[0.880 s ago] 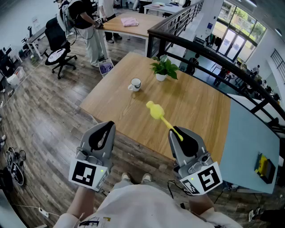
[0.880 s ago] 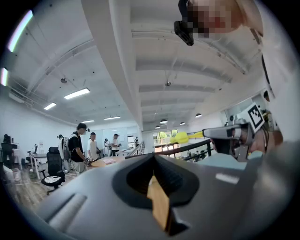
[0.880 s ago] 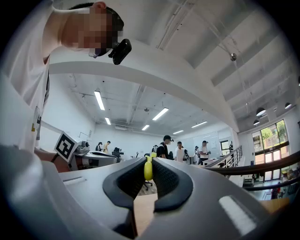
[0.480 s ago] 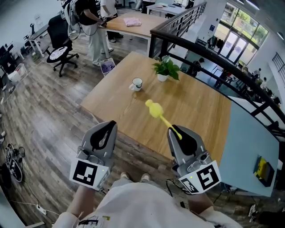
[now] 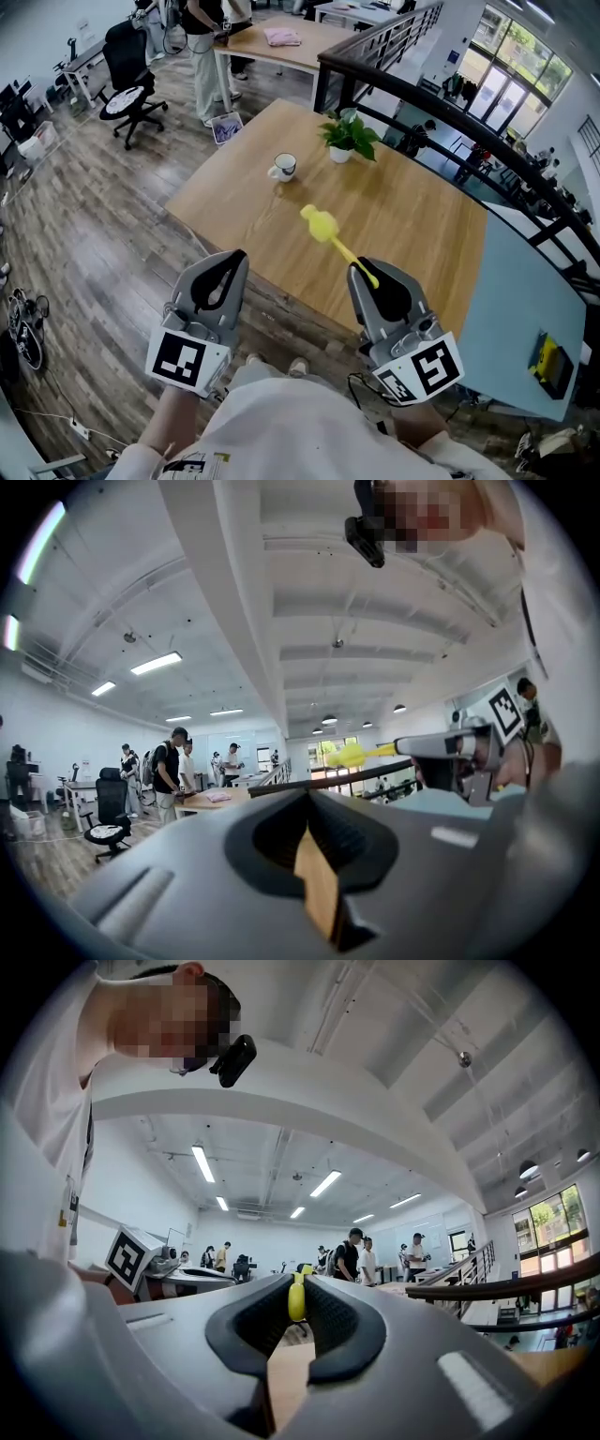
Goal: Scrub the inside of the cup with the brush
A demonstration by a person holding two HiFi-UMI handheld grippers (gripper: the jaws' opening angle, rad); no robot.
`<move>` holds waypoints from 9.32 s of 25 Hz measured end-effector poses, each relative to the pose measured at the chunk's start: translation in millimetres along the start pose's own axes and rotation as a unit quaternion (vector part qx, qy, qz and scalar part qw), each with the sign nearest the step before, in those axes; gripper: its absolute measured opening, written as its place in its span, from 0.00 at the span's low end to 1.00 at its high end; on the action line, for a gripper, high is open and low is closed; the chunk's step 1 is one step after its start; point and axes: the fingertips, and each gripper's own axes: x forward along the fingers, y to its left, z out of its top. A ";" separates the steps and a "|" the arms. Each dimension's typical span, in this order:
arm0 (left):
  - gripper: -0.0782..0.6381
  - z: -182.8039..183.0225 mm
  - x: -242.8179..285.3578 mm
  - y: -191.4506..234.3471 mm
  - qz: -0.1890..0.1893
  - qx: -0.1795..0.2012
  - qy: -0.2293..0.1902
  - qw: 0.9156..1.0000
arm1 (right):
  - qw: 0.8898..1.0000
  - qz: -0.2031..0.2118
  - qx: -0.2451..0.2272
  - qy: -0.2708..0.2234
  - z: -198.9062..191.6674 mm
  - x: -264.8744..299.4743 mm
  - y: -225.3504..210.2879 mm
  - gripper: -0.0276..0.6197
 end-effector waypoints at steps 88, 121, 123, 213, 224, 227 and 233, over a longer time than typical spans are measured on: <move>0.28 -280.6 389.8 210.9 -0.220 0.084 0.242 0.941 | 0.954 -0.002 -0.046 0.295 -217.5 393.2 -225.5 0.09; 0.21 -462.0 450.1 191.7 -0.268 0.109 0.323 0.901 | 0.868 0.098 -0.026 0.485 -424.4 422.6 -265.4 0.09; 0.21 -462.6 450.2 191.9 -0.270 0.108 0.322 0.901 | 0.858 0.118 -0.033 0.498 -431.6 424.0 -258.8 0.09; 0.19 -462.0 438.0 182.7 -0.225 0.128 0.358 0.897 | 0.805 0.144 -0.171 0.550 -418.0 455.6 -226.3 0.09; 0.19 -462.5 436.0 184.6 -0.217 0.109 0.370 0.897 | 0.787 0.086 -0.165 0.588 -405.6 416.0 -255.9 0.09; 0.19 -462.2 436.6 185.0 -0.215 0.112 0.372 0.896 | 0.787 0.089 -0.135 0.595 -406.1 405.5 -249.6 0.09; 0.19 -461.6 435.2 183.2 -0.211 0.124 0.375 0.894 | 0.805 0.114 -0.109 0.572 -406.8 417.5 -220.0 0.09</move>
